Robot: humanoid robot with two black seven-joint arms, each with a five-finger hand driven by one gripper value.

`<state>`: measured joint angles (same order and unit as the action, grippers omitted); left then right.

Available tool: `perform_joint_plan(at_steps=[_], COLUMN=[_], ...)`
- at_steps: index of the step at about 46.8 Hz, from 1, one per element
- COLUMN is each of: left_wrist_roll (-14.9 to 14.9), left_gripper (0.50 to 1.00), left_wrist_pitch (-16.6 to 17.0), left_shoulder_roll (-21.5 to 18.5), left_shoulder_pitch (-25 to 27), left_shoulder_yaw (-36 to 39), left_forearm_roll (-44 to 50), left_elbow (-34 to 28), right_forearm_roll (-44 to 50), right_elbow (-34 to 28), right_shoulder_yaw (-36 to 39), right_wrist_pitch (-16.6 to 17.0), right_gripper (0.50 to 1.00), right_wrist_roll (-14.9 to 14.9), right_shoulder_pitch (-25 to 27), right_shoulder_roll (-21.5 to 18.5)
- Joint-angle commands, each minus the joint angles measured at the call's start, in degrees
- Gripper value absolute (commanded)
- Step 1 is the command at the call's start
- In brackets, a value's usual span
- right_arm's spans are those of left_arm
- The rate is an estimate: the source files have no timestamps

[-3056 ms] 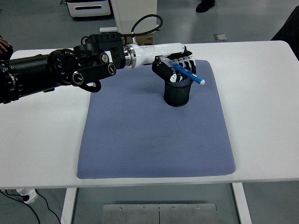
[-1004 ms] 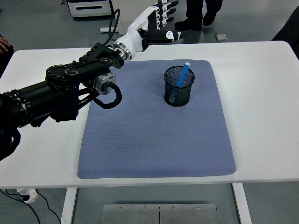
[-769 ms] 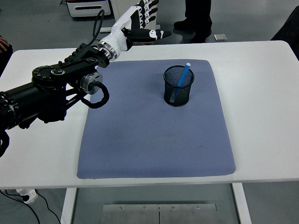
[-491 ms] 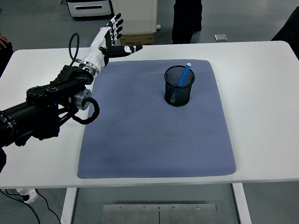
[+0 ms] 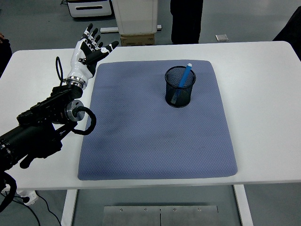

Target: Left hand places marker in pen holder

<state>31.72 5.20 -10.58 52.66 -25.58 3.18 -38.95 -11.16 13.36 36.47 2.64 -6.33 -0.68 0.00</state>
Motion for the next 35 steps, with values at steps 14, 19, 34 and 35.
perform_joint_plan(at_steps=[14, 19, 34, 35], left_wrist_roll=[0.0, 0.0, 0.0, 0.0], left_gripper=[1.0, 1.0, 1.0, 1.0], left_wrist_pitch=[-4.5, -4.6, -4.7, -4.7], left_shoulder_roll=[-2.7, -3.7, -4.4, -4.4], left_shoulder_pitch=[-4.7, -5.4, -6.1, -6.3], left_shoulder_yaw=[-4.9, -5.0, -5.1, -5.1], left_forearm_roll=[2.3, 2.3, 2.3, 2.4], left_elbow=[-0.2, -0.1, -0.2, -0.2], right_forearm_roll=[0.0, 0.0, 0.1, 0.1], right_elbow=[0.0, 0.0, 0.3, 0.2], right_shoulder_yaw=[0.0, 0.0, 0.1, 0.1], right_wrist_pitch=[0.0, 0.0, 0.3, 0.3], right_gripper=[1.0, 1.0, 1.0, 1.0], right_wrist_roll=[0.0, 0.0, 2.2, 2.2], right_shoulder_pitch=[0.0, 0.0, -0.1, -0.1], right_shoulder_roll=[0.0, 0.0, 0.0, 0.0])
